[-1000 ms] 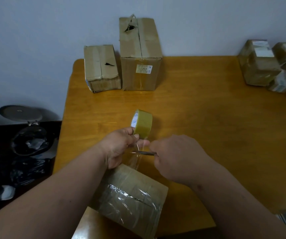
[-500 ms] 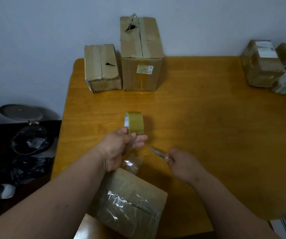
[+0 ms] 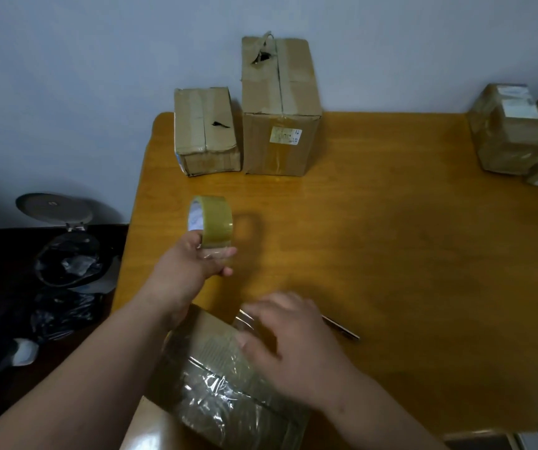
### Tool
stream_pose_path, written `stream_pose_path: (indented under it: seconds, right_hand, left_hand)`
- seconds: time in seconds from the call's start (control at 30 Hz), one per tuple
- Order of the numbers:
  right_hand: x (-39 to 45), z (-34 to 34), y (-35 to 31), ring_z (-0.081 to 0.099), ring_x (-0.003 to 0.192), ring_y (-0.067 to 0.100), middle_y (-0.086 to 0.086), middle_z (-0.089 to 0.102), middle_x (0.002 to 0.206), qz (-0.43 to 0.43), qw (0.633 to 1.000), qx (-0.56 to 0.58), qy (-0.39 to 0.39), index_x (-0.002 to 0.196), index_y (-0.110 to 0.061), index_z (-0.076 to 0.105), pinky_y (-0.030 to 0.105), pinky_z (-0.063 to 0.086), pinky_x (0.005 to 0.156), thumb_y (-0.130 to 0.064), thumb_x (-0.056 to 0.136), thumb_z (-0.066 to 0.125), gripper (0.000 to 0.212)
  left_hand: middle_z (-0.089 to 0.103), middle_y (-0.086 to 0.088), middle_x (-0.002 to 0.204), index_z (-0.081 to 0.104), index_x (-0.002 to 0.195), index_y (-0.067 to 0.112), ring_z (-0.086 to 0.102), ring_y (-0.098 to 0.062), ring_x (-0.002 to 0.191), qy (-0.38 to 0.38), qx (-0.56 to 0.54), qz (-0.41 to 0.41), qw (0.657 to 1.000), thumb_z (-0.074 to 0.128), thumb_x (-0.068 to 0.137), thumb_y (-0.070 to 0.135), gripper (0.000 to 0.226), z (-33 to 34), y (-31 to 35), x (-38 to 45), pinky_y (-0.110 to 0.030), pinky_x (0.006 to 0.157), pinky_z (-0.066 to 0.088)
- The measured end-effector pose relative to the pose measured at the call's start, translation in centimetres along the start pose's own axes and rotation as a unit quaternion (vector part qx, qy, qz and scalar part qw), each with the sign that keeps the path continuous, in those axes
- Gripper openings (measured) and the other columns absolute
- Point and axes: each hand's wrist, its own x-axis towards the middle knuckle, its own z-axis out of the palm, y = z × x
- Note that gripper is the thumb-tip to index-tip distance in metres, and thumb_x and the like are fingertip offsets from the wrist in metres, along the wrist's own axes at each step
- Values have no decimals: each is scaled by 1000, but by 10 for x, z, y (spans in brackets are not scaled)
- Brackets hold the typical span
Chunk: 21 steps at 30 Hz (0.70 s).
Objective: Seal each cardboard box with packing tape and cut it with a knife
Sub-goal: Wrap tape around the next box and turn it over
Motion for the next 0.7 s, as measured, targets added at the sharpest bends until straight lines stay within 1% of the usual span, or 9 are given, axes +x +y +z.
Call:
stream_pose_path:
  seconds: [0.07, 0.13, 0.2, 0.27, 0.37, 0.47, 0.5, 0.6, 0.7]
  right_hand:
    - [-3, 5, -1, 49, 113, 12, -10, 57, 123, 23, 994, -42, -103, 132, -30, 55, 32, 34, 98, -67, 84, 39, 63]
    - [-3, 8, 2, 48, 118, 11, -13, 54, 130, 29, 991, -33, -122, 138, -31, 49, 31, 33, 103, -58, 88, 47, 57]
    - [-1, 7, 5, 50, 119, 10, -14, 55, 133, 34, 994, -16, -106, 141, -30, 48, 29, 35, 106, -49, 92, 50, 52]
    - [1, 6, 6, 52, 119, 12, -10, 56, 135, 45, 991, -32, -119, 144, -30, 45, 28, 38, 105, -50, 94, 48, 53]
    - [-1, 8, 8, 56, 118, 11, -9, 57, 136, 102, 981, -18, -161, 145, -31, 41, 23, 43, 97, -56, 94, 46, 58]
    - [1, 8, 11, 58, 114, 4, -12, 62, 131, 139, 972, 34, -185, 141, -36, 46, 22, 46, 96, -55, 93, 49, 53]
    - [2, 8, 12, 61, 110, 4, -13, 65, 126, 149, 968, 47, -197, 139, -38, 48, 24, 47, 95, -54, 92, 49, 49]
    - [6, 6, 14, 66, 96, 7, -9, 71, 107, 193, 949, 79, -238, 126, -33, 58, 34, 52, 92, -57, 89, 46, 46]
    - [10, 7, 15, 67, 95, 14, -3, 72, 104, 217, 936, 99, -259, 117, -20, 63, 39, 53, 91, -56, 92, 47, 47]
  left_hand:
    - [76, 0, 100, 60, 111, 19, 68, -12, 71, 28, 15, 4, 999, 61, 88, -6, 34, -15, -6, -5, -28, 82, 52]
    - [75, -4, 104, 63, 108, 20, 67, -16, 77, 48, 3, -16, 999, 66, 87, 0, 29, -27, -14, -9, -36, 91, 51]
    - [72, -10, 108, 64, 108, 13, 65, -16, 74, 58, -38, -46, 997, 68, 85, 1, 26, -37, -24, -11, -32, 84, 54]
    - [71, -10, 100, 65, 111, 5, 64, -15, 71, 57, -80, -83, 992, 71, 82, 0, 30, -45, -33, -14, -26, 71, 54]
    - [69, -11, 89, 62, 115, -2, 62, -25, 80, 39, -122, -130, 983, 70, 82, -3, 34, -54, -47, -18, -34, 76, 54]
    - [66, -21, 97, 59, 117, -5, 56, -36, 94, 49, -149, -160, 974, 65, 85, -7, 33, -57, -61, -22, -51, 91, 50]
    - [66, -21, 97, 59, 117, -5, 56, -37, 96, 55, -158, -162, 972, 63, 86, -8, 32, -57, -65, -23, -52, 91, 50]
    - [72, -18, 97, 59, 115, -2, 63, -36, 92, 63, -172, -160, 970, 59, 89, -10, 28, -55, -71, -25, -46, 78, 56]
    - [74, -16, 104, 58, 115, -1, 68, -34, 89, 59, -180, -157, 969, 55, 88, -13, 29, -56, -74, -25, -43, 70, 59]
